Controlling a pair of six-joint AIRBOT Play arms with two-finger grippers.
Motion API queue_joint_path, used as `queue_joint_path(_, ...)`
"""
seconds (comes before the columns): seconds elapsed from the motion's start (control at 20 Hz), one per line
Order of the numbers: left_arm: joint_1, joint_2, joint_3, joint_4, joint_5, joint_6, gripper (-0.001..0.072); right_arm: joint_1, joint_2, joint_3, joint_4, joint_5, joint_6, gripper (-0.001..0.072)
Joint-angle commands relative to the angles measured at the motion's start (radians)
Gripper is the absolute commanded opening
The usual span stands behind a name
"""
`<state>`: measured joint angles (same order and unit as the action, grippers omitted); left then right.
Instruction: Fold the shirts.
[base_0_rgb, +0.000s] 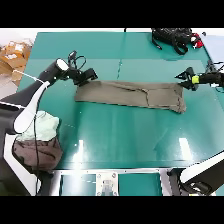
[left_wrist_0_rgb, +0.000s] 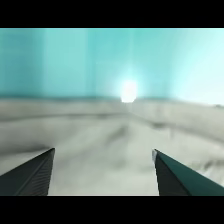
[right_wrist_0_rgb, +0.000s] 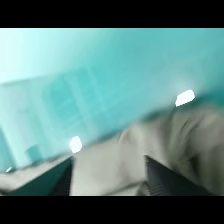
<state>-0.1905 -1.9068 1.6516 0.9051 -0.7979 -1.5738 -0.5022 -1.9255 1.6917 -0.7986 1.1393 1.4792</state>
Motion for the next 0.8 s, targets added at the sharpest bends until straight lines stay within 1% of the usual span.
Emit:
queue_joint_path(0.0, 0.044, -0.033, 0.099, -0.04, -0.146, 0.012, 0.0703, -0.063, -0.044, 0.114, -0.024, 0.115, -0.101, 0.0556)
queue_joint_path(0.1, 0.078, -0.033, 0.159, -0.021, -0.271, 0.013, 0.0703, -0.119, -0.052, 0.109, -0.077, 0.208, -0.124, 0.0604)
queue_joint_path(0.25, 0.126, -0.033, 0.204, -0.028, -0.352, 0.011, 0.0702, -0.189, -0.076, 0.064, -0.096, 0.277, -0.192, 0.0612)
queue_joint_path(0.4, 0.14, -0.033, 0.208, -0.061, -0.432, 0.011, 0.0702, -0.206, -0.106, -0.003, -0.092, 0.285, -0.258, 0.0613)
queue_joint_path(0.55, 0.135, -0.033, 0.208, -0.089, -0.466, 0.012, 0.07, -0.175, -0.161, -0.021, -0.027, 0.32, -0.309, 0.0613)
queue_joint_path(0.6, 0.133, -0.033, 0.208, -0.104, -0.468, 0.012, 0.0605, -0.157, -0.175, -0.021, 0.005, 0.33, -0.322, 0.0613)
queue_joint_path(0.65, 0.133, -0.033, 0.208, -0.126, -0.467, 0.022, 0.0279, -0.137, -0.183, -0.021, 0.028, 0.344, -0.339, 0.0613)
queue_joint_path(0.7, 0.133, -0.033, 0.208, -0.163, -0.467, 0.061, 0.0062, -0.114, -0.183, -0.021, 0.03, 0.352, -0.349, 0.0612)
queue_joint_path(0.75, 0.131, -0.033, 0.208, -0.204, -0.468, 0.087, 0.0034, -0.095, -0.183, -0.019, 0.028, 0.356, -0.352, 0.0612)
